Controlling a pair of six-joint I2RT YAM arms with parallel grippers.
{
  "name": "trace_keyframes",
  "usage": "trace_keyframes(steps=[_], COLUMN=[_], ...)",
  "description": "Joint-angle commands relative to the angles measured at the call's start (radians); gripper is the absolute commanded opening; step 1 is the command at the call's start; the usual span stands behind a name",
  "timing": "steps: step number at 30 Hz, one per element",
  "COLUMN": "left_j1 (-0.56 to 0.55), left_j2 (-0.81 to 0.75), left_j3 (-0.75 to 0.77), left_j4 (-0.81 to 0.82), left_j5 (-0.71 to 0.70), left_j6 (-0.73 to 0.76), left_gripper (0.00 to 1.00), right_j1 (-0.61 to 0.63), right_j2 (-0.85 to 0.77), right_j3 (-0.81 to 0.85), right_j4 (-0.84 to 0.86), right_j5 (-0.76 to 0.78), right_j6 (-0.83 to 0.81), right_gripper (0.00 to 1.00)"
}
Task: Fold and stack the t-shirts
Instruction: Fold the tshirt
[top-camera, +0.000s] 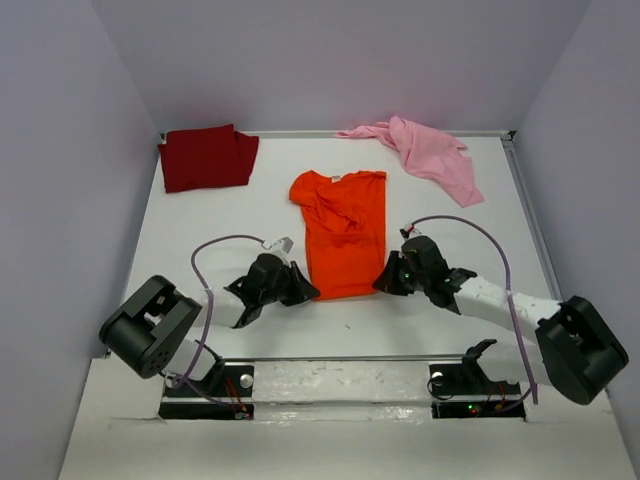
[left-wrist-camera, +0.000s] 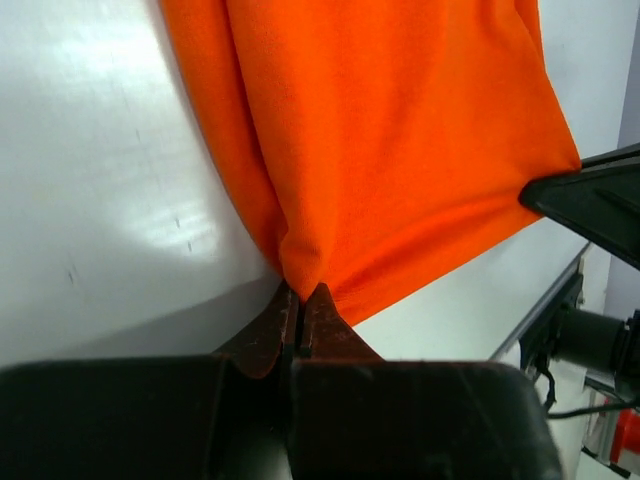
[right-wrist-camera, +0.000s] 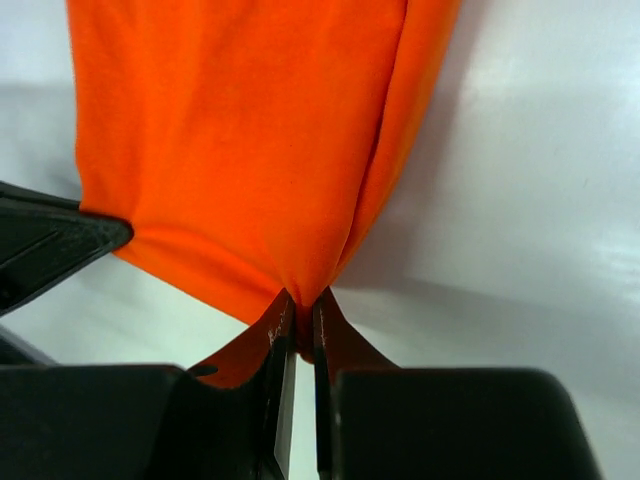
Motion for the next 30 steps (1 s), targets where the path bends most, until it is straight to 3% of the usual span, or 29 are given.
trace_keyframes(steps=[1, 6, 11, 19, 30], left_j1=[-0.036, -0.053, -0.052, -0.027, 0.074], left_j2=[-0.121, -0.282, -0.322, -0.173, 0.012], left_j3=[-0.099, -0.121, 0.056, 0.326, 0.513], left_j4=[-0.082, -0.142, -0.307, -0.366, -0.357], left_j5=[-0.058, -0.078, -0.111, -0.136, -0.136], left_j6=[-0.046, -0.087, -0.002, 0.122, 0.208], left_gripper=[0.0, 0.0, 0.0, 0.0, 0.0], right_j1=[0.014, 0.014, 0.024, 0.024, 0.024], right_j2=[-0.146, -0.292, -0.375, -0.198, 0.075], right_j3=[-0.058, -0.073, -0.008, 0.152, 0.338], right_j4=[-0.11, -0.211, -0.228, -0.172, -0.051], right_j5=[-0.003, 0.028, 0.155, 0.249, 0.47], right_j6=[0.017, 0.026, -0.043, -0.101, -0.196], right_gripper=[0.0, 0.0, 0.0, 0.0, 0.0])
